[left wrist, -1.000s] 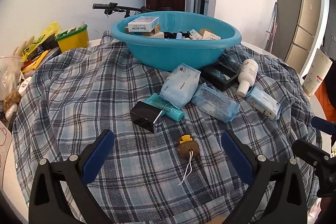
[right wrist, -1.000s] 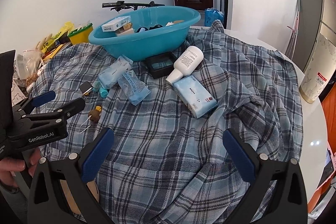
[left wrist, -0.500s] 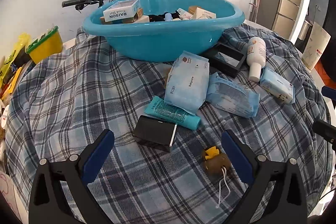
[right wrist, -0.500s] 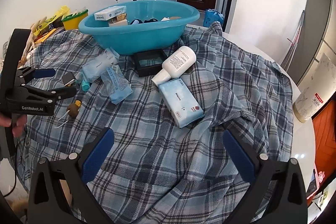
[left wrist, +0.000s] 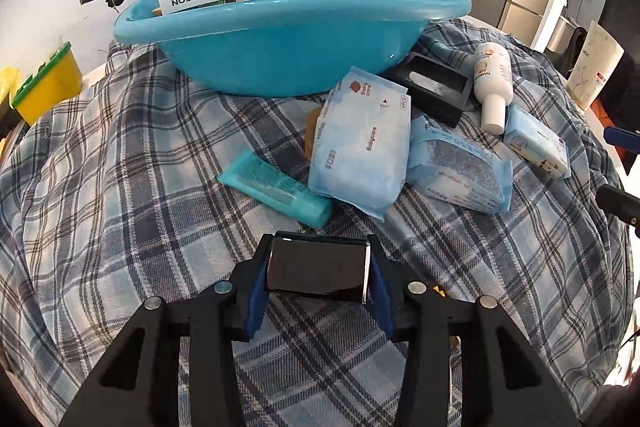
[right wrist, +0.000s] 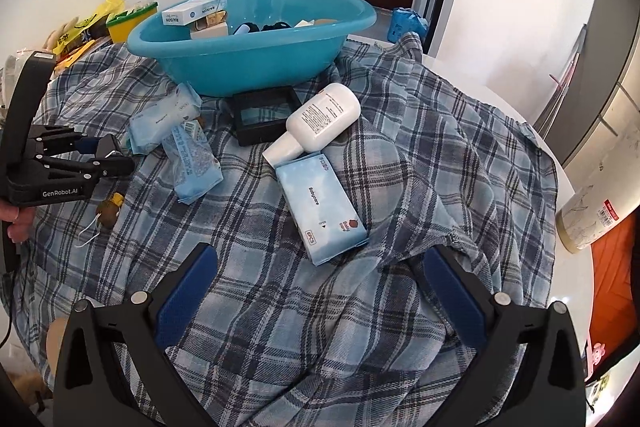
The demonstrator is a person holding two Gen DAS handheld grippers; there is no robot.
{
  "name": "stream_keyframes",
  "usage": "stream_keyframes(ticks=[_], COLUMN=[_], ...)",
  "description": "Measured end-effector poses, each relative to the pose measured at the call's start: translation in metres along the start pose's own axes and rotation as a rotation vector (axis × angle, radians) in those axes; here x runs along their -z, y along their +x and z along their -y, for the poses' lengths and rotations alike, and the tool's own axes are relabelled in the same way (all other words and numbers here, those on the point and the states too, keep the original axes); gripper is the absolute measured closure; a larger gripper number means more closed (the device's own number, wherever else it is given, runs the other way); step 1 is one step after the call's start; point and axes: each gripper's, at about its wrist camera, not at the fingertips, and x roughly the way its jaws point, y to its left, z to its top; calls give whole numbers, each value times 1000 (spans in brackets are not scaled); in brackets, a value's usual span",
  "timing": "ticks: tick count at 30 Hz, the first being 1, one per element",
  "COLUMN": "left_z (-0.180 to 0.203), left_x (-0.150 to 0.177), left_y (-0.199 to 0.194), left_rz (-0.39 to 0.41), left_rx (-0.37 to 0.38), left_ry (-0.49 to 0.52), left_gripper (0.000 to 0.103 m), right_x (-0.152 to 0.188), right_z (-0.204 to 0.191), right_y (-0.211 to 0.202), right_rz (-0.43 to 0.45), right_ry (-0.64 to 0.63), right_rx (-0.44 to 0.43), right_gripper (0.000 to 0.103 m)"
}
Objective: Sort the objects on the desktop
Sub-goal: 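Lower the left gripper onto the black case while the right gripper approaches the blue wipes pack, then close the left gripper on the black case while the right gripper grasps the blue wipes pack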
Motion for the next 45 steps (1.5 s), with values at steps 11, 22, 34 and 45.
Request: stream_keyframes(ticks=[11, 22, 34, 45], left_z=[31, 79, 86, 87], left_x=[24, 19, 23, 23], left_y=[-38, -40, -41, -40], left_rz=[51, 67, 54, 52], left_rx=[-164, -56, -32, -26], left_ry=[-87, -59, -47, -46], left_gripper=[57, 57, 57, 58], right_x=[-4, -21, -8, 5], right_z=[2, 10, 13, -17], right_y=[17, 44, 49, 38], right_rz=[-31, -25, -62, -78], right_ry=[3, -45, -75, -186], right_rx=[-55, -74, -164, -212], right_gripper=[0, 37, 64, 63])
